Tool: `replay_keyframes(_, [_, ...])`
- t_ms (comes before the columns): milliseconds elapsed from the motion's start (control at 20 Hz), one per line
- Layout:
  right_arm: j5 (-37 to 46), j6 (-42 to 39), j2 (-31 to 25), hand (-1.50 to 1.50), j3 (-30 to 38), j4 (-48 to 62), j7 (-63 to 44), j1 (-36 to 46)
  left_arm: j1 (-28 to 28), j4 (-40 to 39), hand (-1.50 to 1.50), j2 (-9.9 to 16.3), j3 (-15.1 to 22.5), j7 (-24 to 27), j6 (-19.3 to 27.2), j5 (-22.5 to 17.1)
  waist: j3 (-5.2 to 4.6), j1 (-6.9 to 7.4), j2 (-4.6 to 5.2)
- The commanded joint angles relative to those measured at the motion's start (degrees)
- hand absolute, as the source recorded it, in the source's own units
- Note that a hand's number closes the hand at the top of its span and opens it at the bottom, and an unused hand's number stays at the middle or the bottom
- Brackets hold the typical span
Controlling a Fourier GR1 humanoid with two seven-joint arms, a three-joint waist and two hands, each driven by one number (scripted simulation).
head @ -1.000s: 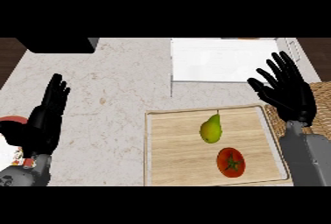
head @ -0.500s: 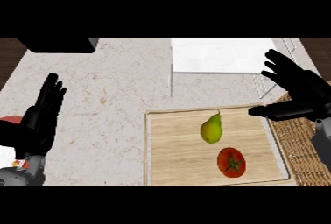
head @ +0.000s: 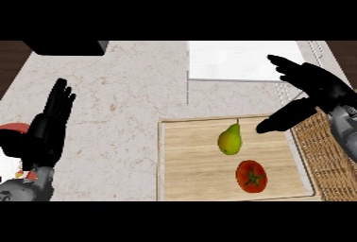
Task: Pick the pear from the tray and place it in the tiered shelf
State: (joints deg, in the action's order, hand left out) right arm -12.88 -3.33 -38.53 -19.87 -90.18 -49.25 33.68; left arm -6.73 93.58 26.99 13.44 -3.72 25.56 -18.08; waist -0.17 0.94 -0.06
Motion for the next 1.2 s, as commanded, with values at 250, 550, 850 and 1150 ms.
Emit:
replay_keyframes(250, [10.11, -2.64, 6.54, -1.50, -7.55, 3.50, -10.92, 4.99, -1.39, -3.03, 0.00, -3.00, -2.11, 0.21, -1.53, 0.75, 0.13, -0.69, 0.13])
replay_keyframes(550, [11.89, -7.05, 7.41, -1.50, -12.87, 8.12, -15.36, 4.94, -0.32, -2.17, 0.00, -1.29, -3.23, 0.04, -3.05, 1.29, 0.12, -0.61, 0.13])
replay_keyframes(850, [14.60, -4.14, 11.39, -1.50, -10.70, 9.16, -14.70, 4.55, 0.27, -0.86, 0.00, -1.26, -4.35, -1.09, -4.72, 1.67, 0.14, -0.62, 0.12])
replay_keyframes(1150, [18.33, -3.16, 11.21, -1.50, -11.46, 9.35, -9.26, -2.04, 2.32, -0.90, 0.00, -4.52, -2.61, 1.01, -2.85, 4.46, 0.15, -0.70, 0.17])
